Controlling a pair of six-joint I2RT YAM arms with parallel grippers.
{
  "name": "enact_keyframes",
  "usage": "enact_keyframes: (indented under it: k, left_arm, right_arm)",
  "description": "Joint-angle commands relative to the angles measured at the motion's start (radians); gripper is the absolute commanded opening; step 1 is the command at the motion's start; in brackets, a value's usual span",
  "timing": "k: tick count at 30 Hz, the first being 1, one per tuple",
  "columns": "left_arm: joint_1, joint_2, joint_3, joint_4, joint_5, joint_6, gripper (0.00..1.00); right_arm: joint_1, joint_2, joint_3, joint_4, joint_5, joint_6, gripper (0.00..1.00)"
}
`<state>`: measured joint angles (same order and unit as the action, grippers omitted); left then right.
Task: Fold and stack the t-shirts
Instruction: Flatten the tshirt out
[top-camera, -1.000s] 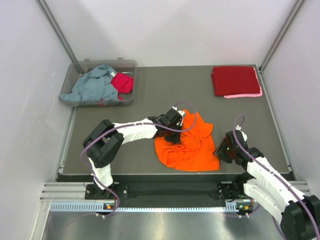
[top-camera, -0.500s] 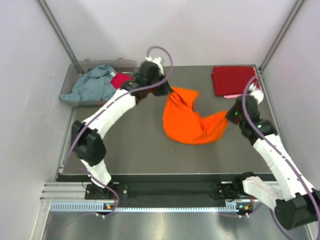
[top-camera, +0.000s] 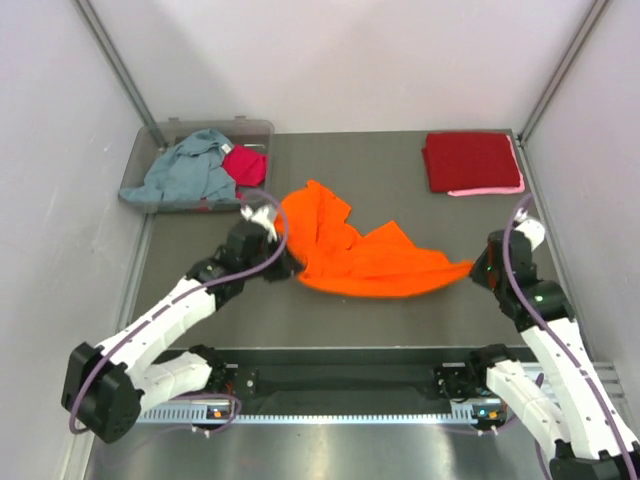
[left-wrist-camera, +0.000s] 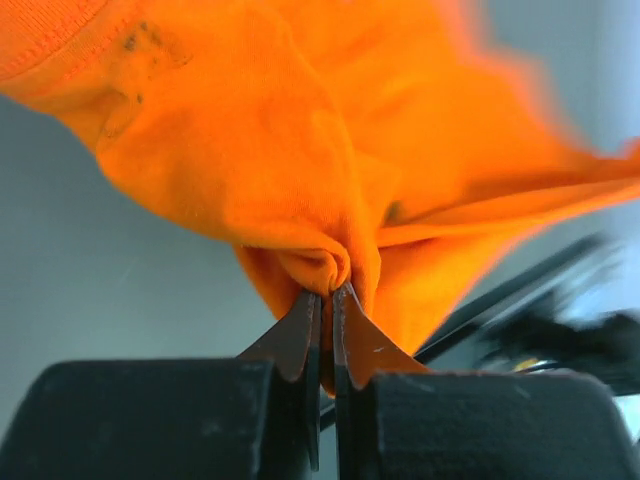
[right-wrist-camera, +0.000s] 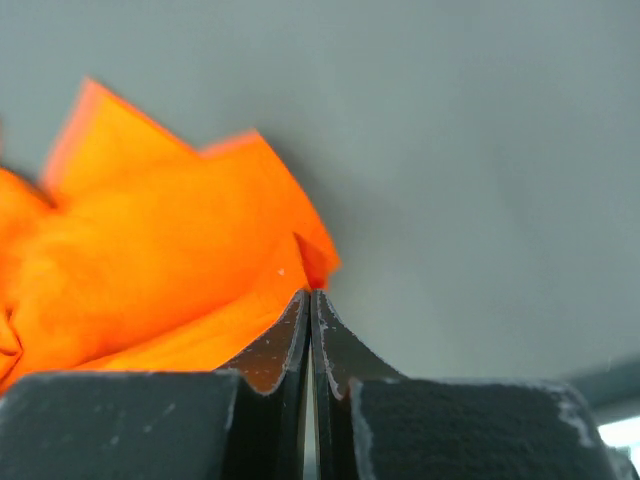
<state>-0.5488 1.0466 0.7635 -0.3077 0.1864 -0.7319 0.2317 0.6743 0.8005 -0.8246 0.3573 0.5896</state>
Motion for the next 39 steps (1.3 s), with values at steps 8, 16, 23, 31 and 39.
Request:
enact_keyframes:
  k: [8,16,23,31,39]
  left_arm:
    - [0.000,-0.115,-0.101,-0.172,-0.177,-0.021,0.36]
    - [0.001,0.018,0.053,-0.153,-0.236,0.075,0.46]
    - [0.001,0.107,0.086,-0.146,-0.192,0.100,0.46]
    - [0.004,0.075,0.040,-0.149,-0.229,0.115,0.47]
    - [0.033,0.130,0.062,-0.179,-0.281,0.127,0.55]
  right_arm:
    - [-0.011,0.080,-0.093,-0.050,-0.216,0.220,0.35]
    - [-0.011,0.218,-0.116,-0.104,-0.282,0.521,0.40]
    - [-0.009,0.364,-0.142,-0.041,-0.333,0.592,0.38]
    - [-0.011,0.418,-0.221,0.051,-0.313,0.647,0.36]
    - [-0.014,0.487,-0.238,0.142,-0.247,0.587,0.00]
